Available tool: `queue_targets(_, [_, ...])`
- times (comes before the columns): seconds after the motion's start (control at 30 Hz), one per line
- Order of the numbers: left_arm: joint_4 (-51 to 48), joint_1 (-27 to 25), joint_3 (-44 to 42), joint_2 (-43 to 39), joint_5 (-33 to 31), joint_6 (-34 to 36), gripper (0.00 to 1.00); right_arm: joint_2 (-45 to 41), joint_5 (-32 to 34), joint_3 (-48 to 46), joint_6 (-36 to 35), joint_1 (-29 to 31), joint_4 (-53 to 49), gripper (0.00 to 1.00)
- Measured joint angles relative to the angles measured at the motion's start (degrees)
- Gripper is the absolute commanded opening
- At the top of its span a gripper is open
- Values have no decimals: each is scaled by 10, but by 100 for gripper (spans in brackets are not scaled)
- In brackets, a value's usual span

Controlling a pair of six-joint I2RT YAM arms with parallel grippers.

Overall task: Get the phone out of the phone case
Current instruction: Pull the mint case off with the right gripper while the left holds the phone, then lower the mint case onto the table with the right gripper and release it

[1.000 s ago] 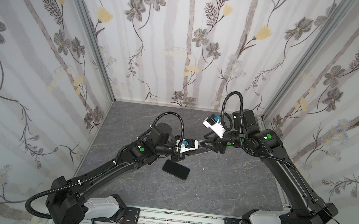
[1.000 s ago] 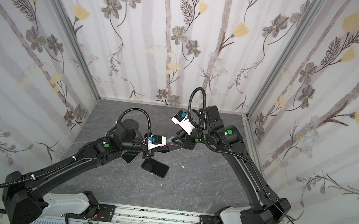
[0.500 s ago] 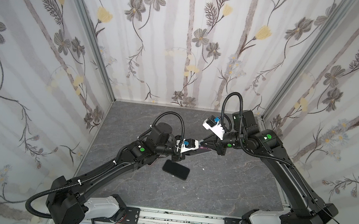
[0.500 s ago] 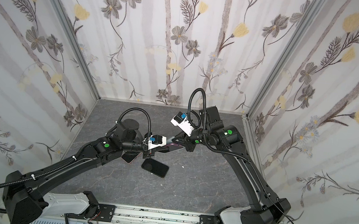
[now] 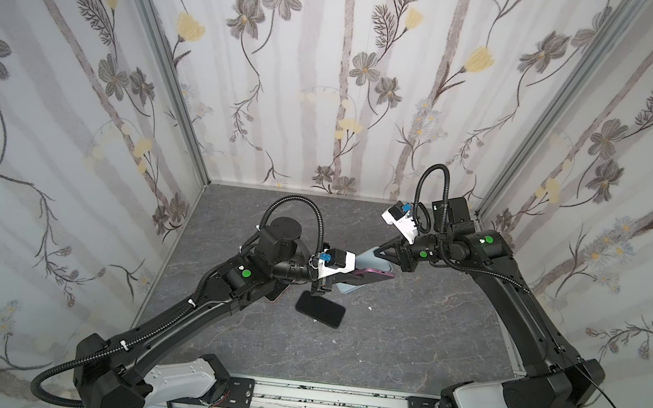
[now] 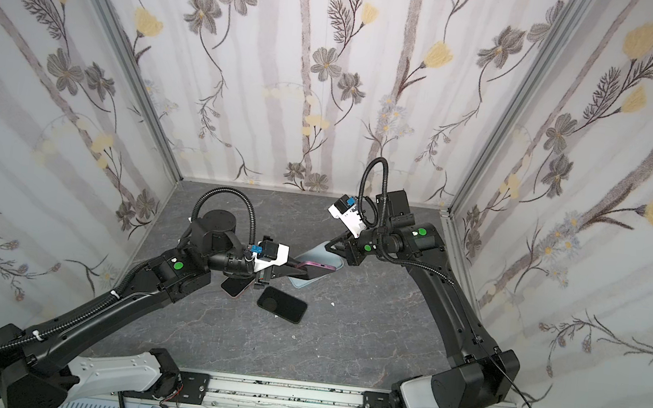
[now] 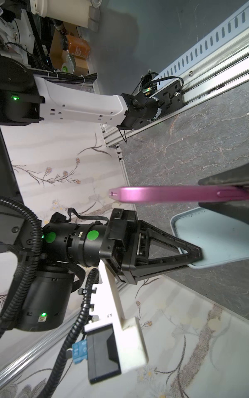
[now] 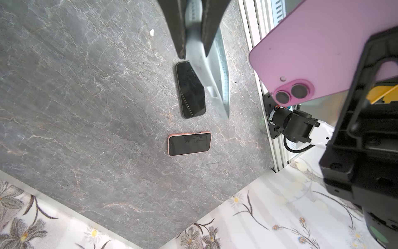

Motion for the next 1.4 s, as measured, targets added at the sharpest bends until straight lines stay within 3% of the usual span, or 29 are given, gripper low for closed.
queue_targets(0.27, [46,3,-16,-21,-25,-62,0,-39,44,-106,103,-26,106,0])
queue_targets(0.4, [149,16,-86,-49,-76,-143,0,-79,92,-163,158,-37,167,0])
queue_targets(0.57, [218,31,-100,-42,-132,-234,0,-130,145,-224,215,-48,230,0])
queue_targets(0.77, [249,36,-96,0,-169,-330,0,-219,210,-324,307,-79,322,0])
queue_targets(0.93, [263,36,-78,64,-196,-422,0,-290,276,-452,433,-103,424,0])
queue_targets(1.4, [280,30,-75,180,-275,-568,0,-395,455,-662,722,-75,533,0])
